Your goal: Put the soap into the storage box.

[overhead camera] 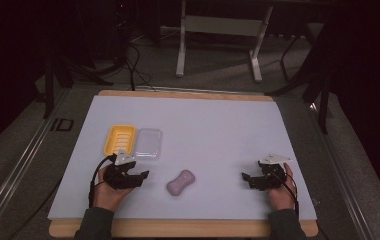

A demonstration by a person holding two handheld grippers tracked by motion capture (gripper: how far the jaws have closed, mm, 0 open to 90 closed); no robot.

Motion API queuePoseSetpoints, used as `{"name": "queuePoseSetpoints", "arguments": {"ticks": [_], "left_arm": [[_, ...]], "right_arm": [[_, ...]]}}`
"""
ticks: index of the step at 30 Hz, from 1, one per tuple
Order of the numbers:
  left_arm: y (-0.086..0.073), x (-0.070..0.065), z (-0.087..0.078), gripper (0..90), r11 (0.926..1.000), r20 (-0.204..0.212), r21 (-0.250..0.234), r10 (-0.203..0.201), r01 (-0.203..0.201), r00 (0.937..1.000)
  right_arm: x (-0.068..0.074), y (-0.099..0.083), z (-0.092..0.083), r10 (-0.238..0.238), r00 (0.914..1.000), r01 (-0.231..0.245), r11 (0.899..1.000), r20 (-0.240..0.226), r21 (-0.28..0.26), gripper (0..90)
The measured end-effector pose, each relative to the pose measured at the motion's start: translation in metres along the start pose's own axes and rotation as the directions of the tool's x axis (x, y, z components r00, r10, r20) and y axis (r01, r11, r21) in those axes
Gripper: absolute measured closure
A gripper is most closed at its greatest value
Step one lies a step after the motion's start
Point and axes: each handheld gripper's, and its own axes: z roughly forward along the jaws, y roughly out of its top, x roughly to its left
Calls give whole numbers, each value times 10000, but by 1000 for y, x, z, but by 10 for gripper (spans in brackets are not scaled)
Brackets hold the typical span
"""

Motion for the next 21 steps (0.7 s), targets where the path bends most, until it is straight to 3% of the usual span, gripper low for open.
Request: {"name": "queuePoseSetpoints", "arguments": {"ticks": [4, 7, 10, 11, 13, 21], "left_arm": [[5, -1, -1, 373, 10000, 135, -22, 10, -10, 9999], [9, -3, -2, 373, 10000, 238, -21, 41, -41, 9997], [11, -3, -2, 373, 10000, 296, -39, 66, -65, 9995], [14, -6, -3, 371, 9999, 426, -57, 101, -99, 9990], [16, -8, -2, 370, 9998, 443, 0, 203, -204, 9988], [24, -13, 1, 368, 9987, 597, 188, 460, -472, 9972]], "right_arm": [[1, -1, -3, -77, 10000, 78, 9996, 12, -286, 143], [-2, -4, -8, 175, 9997, -189, 9961, -175, -864, 144], [-3, -5, -10, 269, 9993, -296, 9936, -259, -1087, 144], [-6, -10, -17, 556, 9979, -610, 9809, -343, -1845, 144], [-6, -11, -19, 533, 9979, -598, 9763, -369, -2081, 144], [-2, -11, -18, 215, 9997, -233, 9793, -113, -2010, 155]]}}
